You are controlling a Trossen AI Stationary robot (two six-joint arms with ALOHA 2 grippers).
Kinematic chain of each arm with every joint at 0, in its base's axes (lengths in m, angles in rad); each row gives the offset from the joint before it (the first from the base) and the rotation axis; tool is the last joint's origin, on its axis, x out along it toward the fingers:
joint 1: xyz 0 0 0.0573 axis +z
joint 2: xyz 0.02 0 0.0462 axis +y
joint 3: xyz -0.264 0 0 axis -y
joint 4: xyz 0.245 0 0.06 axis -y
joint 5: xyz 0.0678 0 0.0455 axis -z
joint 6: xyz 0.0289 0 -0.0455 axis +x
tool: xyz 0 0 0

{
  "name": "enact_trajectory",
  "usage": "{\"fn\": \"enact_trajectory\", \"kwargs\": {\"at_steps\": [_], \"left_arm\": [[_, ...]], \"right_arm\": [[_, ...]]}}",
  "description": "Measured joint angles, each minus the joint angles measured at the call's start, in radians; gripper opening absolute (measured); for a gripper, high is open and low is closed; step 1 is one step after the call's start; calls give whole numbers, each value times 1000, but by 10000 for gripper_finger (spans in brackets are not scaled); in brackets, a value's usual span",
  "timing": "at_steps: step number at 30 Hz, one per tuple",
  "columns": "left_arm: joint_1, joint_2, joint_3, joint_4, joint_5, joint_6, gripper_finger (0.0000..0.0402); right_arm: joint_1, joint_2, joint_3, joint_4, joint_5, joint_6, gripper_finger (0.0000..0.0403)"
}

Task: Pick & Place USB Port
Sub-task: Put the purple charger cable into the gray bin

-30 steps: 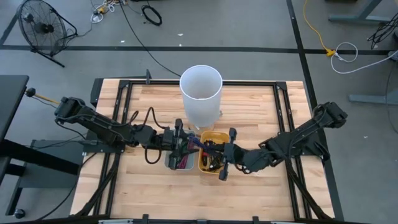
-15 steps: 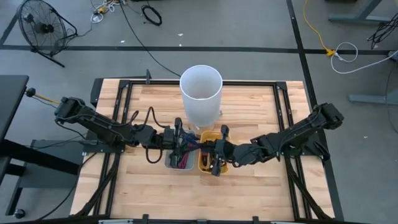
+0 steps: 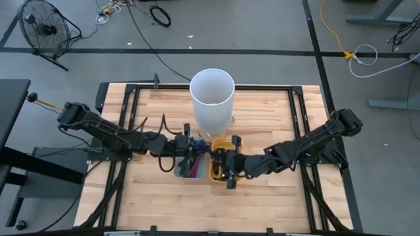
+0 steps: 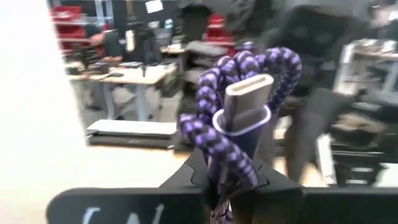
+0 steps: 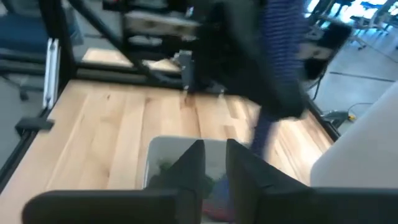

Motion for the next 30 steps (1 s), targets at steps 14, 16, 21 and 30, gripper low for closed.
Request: {"fn": "enact_trajectory", "kwargs": {"at_steps": [14,16,21,30], "left_arm": [[-2,-125,0,-569,-94,-342,23],[-2,-125,0,-637,-74,-392,23],[-2,-125,0,-743,40,-498,22],[11,-125,0,-874,106,-576,22]], "right_arm": [[-3,-73,0,-207,15,190,79],[-2,-75,0,-206,16,192,79],[-1,-75,0,-209,15,192,80],[-2,-75,0,-212,16,192,80]]}}
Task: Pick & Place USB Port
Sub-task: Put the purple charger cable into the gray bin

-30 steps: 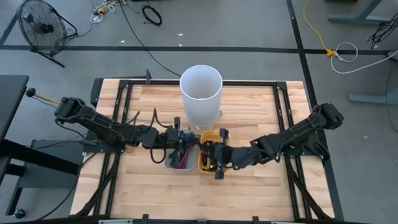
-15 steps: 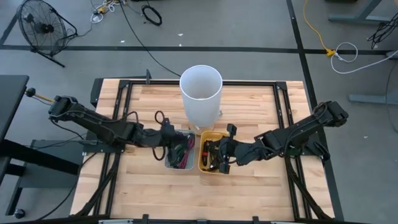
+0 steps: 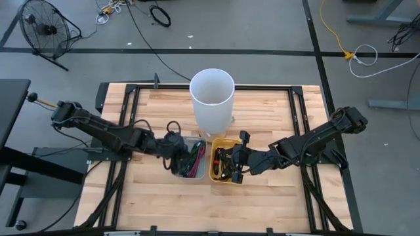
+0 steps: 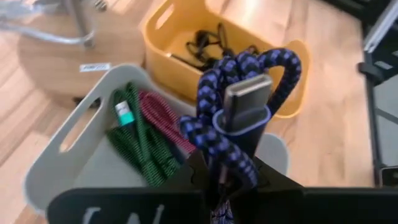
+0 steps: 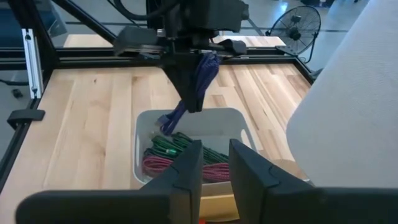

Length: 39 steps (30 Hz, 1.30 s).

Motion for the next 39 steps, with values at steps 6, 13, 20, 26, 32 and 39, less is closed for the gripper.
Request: {"fn": "enact_trajectory", "kwargs": {"at_steps": [6,13,20,26,32,39], "left_arm": [[16,7,0,-43,31,-53,22],[22,15,0,-52,6,-74,62],[22,14,0,-92,0,-84,109],[28,14,0,-101,-118,-48,146],[78,14,0,-80,-144,-12,175],[131,14,0,-38,-137,32,182]], "right_arm": [[0,0,0,-1,0,0,80],[0,0,0,-2,0,0,80],[0,0,0,-2,0,0,80],[0,0,0,-2,0,0,80],[0,0,0,-2,0,0,80],[0,0,0,-2,0,0,80]]}}
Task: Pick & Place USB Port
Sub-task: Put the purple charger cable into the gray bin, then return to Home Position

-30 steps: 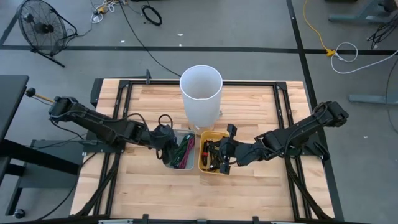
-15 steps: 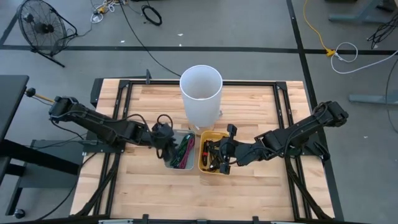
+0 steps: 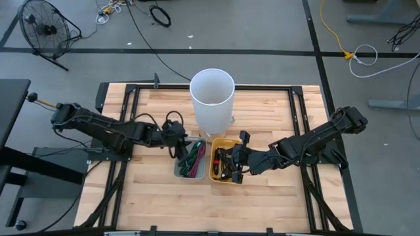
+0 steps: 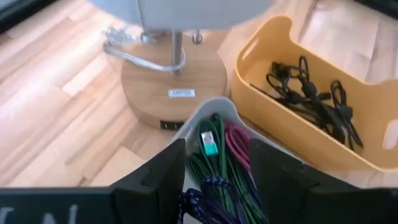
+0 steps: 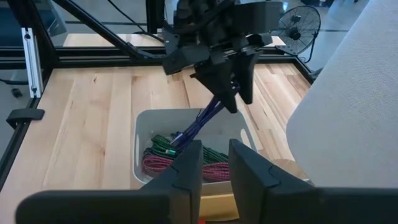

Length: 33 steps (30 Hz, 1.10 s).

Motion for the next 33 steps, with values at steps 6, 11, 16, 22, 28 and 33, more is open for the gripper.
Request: {"fn": "enact_trajectory", "kwargs": {"at_steps": [6,11,16,22,28,33], "left_arm": [[9,0,0,56,16,52,182],[9,0,0,111,21,57,181],[8,0,0,117,48,50,181],[7,0,0,121,67,50,181],[26,0,0,135,31,98,181],[30,26,0,149,143,153,181]], "right_arm": [[0,0,0,0,0,0,80],[0,0,0,0,0,0,80],[0,0,0,0,0,-1,80],[-1,0,0,0,1,-4,80],[-2,0,0,0,1,-4,80],[-3,0,0,-1,1,-4,80]]}}
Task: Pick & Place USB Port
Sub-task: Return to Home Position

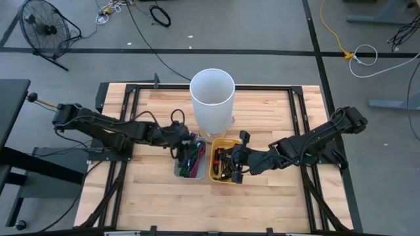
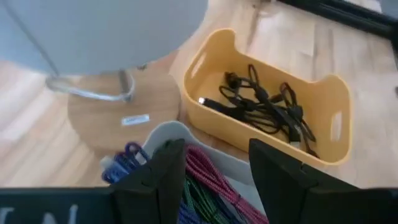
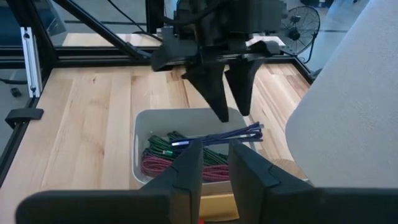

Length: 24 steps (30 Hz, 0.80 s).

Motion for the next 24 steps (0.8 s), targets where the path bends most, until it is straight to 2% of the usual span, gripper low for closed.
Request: {"fn": "enact_trajectory", "kwargs": {"at_steps": [2,5,10,14,17,22,24], "left_arm": [[0,8,3,-22,-37,24,181],[5,11,0,-80,-165,33,181],[13,12,1,-95,-371,126,181],[23,-13,0,-101,-409,188,181],[39,-62,0,-100,-455,220,181],[46,-168,-26,-72,-423,286,181],[46,-226,-82,17,-383,320,181]], "right_arm": [[0,0,0,-9,0,0,80],[0,0,1,-44,8,1,80],[0,1,1,-84,125,1,80],[3,0,0,-177,199,-10,80],[4,-37,-49,-236,280,63,80],[5,-219,-251,-182,307,154,80],[11,-324,-352,-133,304,164,80]]}}
